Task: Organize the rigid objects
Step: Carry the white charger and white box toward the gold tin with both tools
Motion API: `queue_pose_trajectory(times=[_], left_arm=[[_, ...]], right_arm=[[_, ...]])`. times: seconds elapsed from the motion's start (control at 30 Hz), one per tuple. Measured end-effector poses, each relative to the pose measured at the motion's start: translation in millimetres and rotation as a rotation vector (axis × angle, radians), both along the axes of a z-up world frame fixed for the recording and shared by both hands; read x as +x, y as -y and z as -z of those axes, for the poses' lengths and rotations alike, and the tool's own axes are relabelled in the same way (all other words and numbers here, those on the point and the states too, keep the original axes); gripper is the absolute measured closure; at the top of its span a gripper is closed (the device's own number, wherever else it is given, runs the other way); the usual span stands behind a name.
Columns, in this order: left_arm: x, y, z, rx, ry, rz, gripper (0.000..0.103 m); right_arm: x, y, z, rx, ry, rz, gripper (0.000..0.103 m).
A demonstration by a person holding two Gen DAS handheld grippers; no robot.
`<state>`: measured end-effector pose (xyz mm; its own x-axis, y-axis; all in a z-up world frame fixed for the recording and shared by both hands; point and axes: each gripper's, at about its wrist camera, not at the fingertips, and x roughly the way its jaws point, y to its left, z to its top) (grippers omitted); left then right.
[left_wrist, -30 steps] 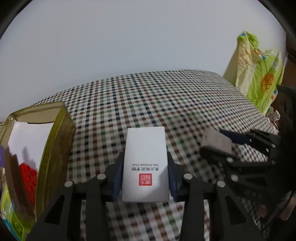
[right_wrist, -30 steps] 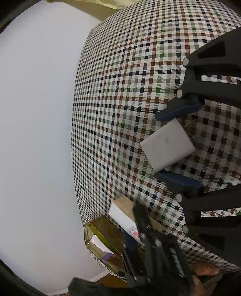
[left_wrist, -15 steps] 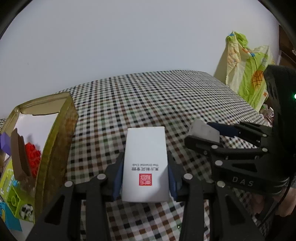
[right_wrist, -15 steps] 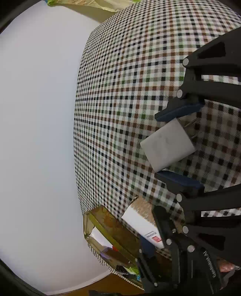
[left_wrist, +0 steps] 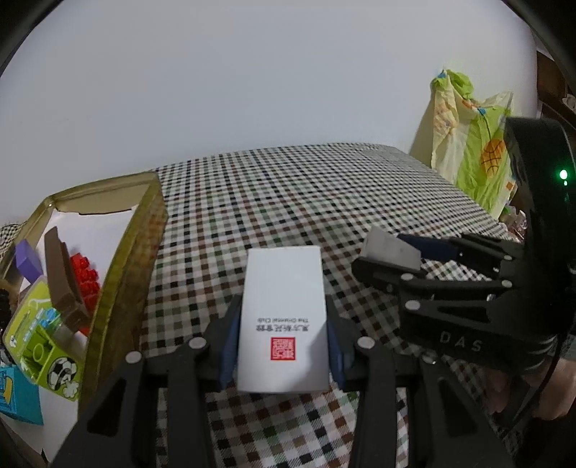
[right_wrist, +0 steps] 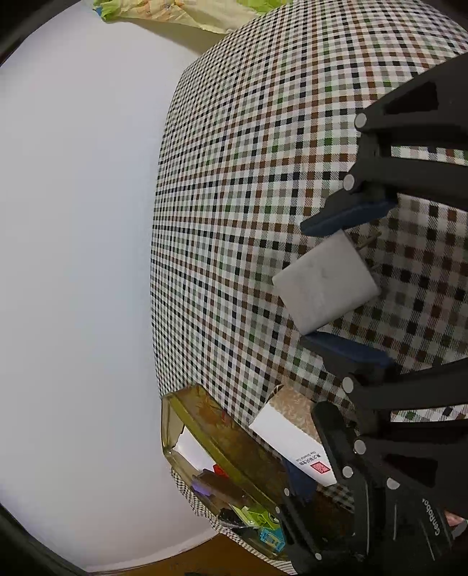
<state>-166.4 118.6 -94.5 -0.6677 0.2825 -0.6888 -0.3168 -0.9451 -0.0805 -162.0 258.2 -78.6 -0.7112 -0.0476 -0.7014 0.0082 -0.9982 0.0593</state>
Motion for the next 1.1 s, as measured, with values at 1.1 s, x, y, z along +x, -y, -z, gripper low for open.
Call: queue_pose_trajectory(times=[1.1], left_arm=[[48.5,25.6,-19.5,0.047,-0.145,-0.029,0.063]], right_arm=[[30.5,38.7,-2.5,-0.001,-0.048,0.014,0.045]])
